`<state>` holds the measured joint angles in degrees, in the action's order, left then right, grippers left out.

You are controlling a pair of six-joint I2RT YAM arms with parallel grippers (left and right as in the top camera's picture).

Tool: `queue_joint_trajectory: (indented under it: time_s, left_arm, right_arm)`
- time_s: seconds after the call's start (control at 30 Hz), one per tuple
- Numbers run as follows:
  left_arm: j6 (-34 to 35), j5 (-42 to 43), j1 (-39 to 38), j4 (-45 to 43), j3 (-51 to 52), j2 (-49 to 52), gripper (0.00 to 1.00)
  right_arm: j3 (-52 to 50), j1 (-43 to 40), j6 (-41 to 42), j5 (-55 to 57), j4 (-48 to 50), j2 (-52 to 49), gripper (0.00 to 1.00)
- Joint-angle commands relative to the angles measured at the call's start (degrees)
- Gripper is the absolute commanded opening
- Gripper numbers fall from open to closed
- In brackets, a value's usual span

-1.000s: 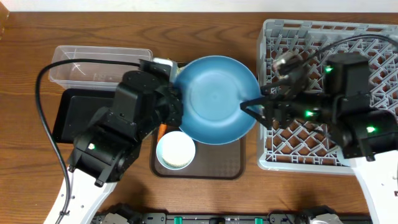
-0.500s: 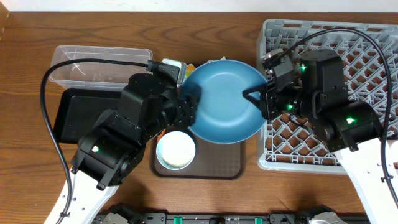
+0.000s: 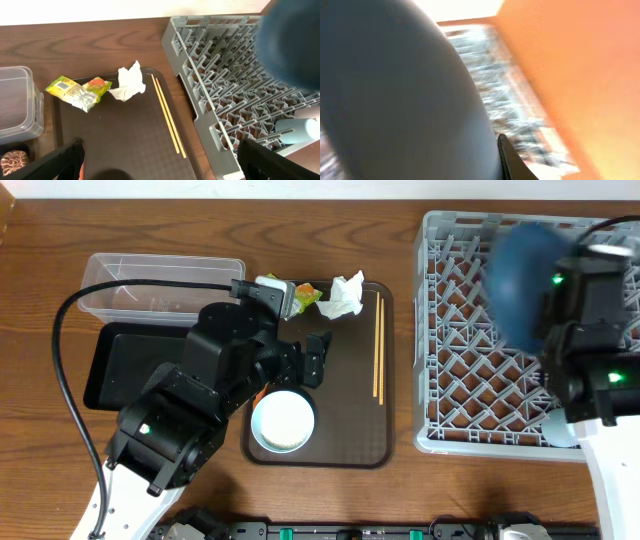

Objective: Sort waste into correct bins and load items into the dishwasher rack
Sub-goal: 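Hand the blue plate from the left gripper to the right gripper, then place the blue plate in the dish rack with the right gripper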

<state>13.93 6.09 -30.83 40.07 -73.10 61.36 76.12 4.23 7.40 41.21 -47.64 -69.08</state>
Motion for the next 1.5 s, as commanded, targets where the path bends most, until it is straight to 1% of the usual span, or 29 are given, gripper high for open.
queue_joint_trajectory:
  time_s: [0.0, 0.07, 0.13, 0.27, 0.43, 0.7, 0.83, 1.03, 1.07, 1.1, 1.13, 1.2, 1.23, 1.37, 1.47]
  left_arm:
    - [0.3, 0.6, -0.1, 0.4, -0.5, -0.5, 0.98]
    - [0.3, 0.6, -0.1, 0.8, -0.5, -0.5, 0.98]
    - [0.3, 0.6, -0.1, 1.2, -0.5, -0.5, 0.98]
    - [0.3, 0.6, -0.1, 1.5, -0.5, -0.5, 0.98]
    - [0.3, 0.6, -0.1, 1.8, -0.5, -0.5, 0.98]
    - [0.3, 0.6, -0.1, 2.9, -0.5, -0.5, 0.98]
    - [0.3, 0.6, -0.1, 2.9, -0.5, -0.5, 0.98]
    - [0.3, 0.6, -0.1, 3.2, -0.5, -0.5, 0.98]
    - [0.3, 0.6, -0.1, 3.2, -0.5, -0.5, 0.98]
    - [0.3, 0.6, -0.1, 3.2, -0.5, -0.5, 0.98]
    - [0.3, 0.6, -0.1, 3.2, -0.5, -0.5, 0.98]
    - [0.3, 0.6, -0.1, 3.2, -0.5, -0.5, 0.98]
    - [0.3, 0.6, -0.1, 3.2, -0.5, -0.5, 0.98]
    - [0.3, 0.6, -0.1, 3.2, -0.5, -0.5, 0.98]
    - [0.3, 0.6, -0.1, 3.4, -0.5, -0.5, 0.98]
  right_arm:
    - [0.5, -5.0, -2.3, 19.2, 3.4, -1.9, 0.01]
    - [0.5, -8.2, -5.2, 19.2, 6.6, -3.7, 0.01]
    - [0.5, -11.1, -9.7, 19.2, 10.8, -5.7, 0.01]
    - [0.5, -14.6, -18.1, 19.0, 21.0, -10.6, 0.01]
    - [0.5, -15.7, -29.6, 19.0, 30.1, -16.9, 0.01]
    - [0.5, -15.8, -40.3, 17.4, 39.0, -26.7, 0.01]
    - [0.5, -15.8, -41.8, 14.2, 39.3, -29.8, 0.01]
    - [0.5, -15.8, -41.6, 14.2, 38.9, -34.0, 0.02]
    - [0.5, -15.8, -40.9, 14.1, 38.5, -34.3, 0.15]
    - [0.5, -15.7, -39.5, 13.8, 37.8, -34.6, 0.41]
    - [0.5, -15.6, -37.5, 13.5, 36.7, -34.8, 0.59]
    - [0.5, -15.3, -33.9, 12.3, 34.4, -34.8, 0.89]
    - [0.5, -15.2, -31.6, 11.9, 33.5, -34.7, 0.99]
    - [0.5, -14.7, -24.3, 11.6, 29.9, -33.7, 0.99]
    - [0.5, -14.3, -24.1, 9.2, 28.2, -32.0, 0.99]
